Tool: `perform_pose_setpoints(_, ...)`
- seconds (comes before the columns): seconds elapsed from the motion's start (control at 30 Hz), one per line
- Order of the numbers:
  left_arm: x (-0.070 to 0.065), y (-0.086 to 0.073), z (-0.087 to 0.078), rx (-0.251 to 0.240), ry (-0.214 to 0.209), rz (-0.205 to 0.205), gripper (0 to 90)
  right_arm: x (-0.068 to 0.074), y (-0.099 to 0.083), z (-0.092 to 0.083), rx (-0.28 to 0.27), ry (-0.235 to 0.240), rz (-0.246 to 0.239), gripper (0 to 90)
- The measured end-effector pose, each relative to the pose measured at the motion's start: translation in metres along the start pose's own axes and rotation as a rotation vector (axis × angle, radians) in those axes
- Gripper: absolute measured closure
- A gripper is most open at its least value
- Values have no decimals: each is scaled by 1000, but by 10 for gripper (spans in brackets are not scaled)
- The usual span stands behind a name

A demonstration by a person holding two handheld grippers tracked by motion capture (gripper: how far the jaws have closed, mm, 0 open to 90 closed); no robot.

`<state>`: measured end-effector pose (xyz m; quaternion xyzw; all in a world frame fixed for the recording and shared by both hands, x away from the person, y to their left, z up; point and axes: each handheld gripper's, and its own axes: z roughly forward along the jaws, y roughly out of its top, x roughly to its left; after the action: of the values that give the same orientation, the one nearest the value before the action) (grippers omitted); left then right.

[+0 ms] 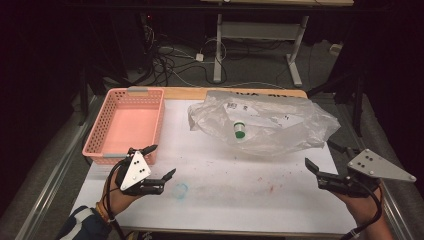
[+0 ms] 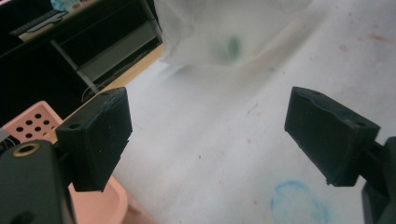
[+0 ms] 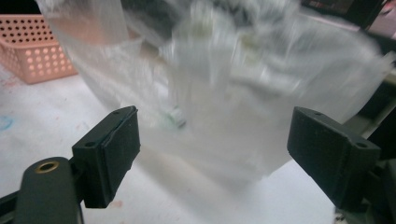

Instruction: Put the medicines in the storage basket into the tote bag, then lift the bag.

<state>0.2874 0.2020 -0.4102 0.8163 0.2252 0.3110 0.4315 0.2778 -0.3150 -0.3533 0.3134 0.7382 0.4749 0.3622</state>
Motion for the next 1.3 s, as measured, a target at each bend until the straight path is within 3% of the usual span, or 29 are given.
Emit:
perform_pose_setpoints(0.17, -4, -15, -3, 33, -3, 2, 144, 7, -20, 8, 44, 21, 5, 168)
perform_pose_setpoints(0.23, -4, -21, -5, 37, -6, -17, 144, 9, -27, 11, 53, 31, 24, 168)
perform_pose_setpoints(0.37, -7, -34, -6, 56, -16, -18, 144, 16, -42, 20, 76, 58, 13, 165)
perform_pose_setpoints(0.5, -7, -45, -3, 103, -19, -9, 145, 21, -59, 28, 71, 86, 13, 167)
perform_pose_setpoints(0.57, -7, -49, -3, 104, -35, -34, 145, 24, -68, 32, 72, 111, 21, 171)
perform_pose_setpoints(0.67, -8, -56, 2, 154, -27, -2, 145, 27, -82, 39, 105, 129, 10, 173)
perform_pose_setpoints(0.8, -5, -61, 5, 165, -34, -25, 146, 28, -87, 44, 104, 150, 30, 179)
perform_pose_setpoints(0.93, -5, -60, 4, 153, -32, -27, 146, 34, -87, 46, 122, 153, -13, 174)
perform_pose_setpoints(1.3, -4, -58, 4, 146, -35, -32, 146, 36, -87, 48, 135, 142, -29, 173)
